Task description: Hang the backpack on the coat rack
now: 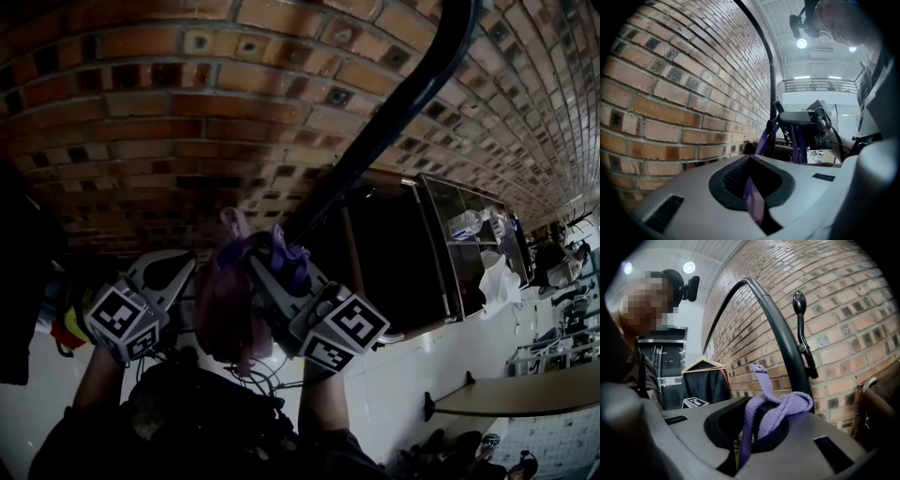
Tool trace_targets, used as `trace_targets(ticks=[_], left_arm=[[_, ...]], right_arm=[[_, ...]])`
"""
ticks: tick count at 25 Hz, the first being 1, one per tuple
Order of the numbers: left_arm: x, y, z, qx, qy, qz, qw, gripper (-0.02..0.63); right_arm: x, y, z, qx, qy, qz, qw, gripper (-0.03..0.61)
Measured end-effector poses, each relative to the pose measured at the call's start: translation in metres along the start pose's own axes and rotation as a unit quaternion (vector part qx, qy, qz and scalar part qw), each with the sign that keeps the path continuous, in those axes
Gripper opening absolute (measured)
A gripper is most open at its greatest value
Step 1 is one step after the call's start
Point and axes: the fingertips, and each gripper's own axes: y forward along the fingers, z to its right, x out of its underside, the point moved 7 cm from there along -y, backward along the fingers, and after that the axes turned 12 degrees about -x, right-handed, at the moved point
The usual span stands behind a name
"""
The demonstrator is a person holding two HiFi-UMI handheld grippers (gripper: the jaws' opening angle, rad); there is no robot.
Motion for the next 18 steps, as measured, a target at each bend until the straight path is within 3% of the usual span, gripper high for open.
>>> trace_targets(ticks=[18], left_arm=[[0.020, -0.028, 0.031, -0.035, -0.010, -0.012, 0.9993, 0.012]], right_arm=[[0.048, -0.020, 0.003, 0.018, 0.008, -0.016, 1.000, -0.002]])
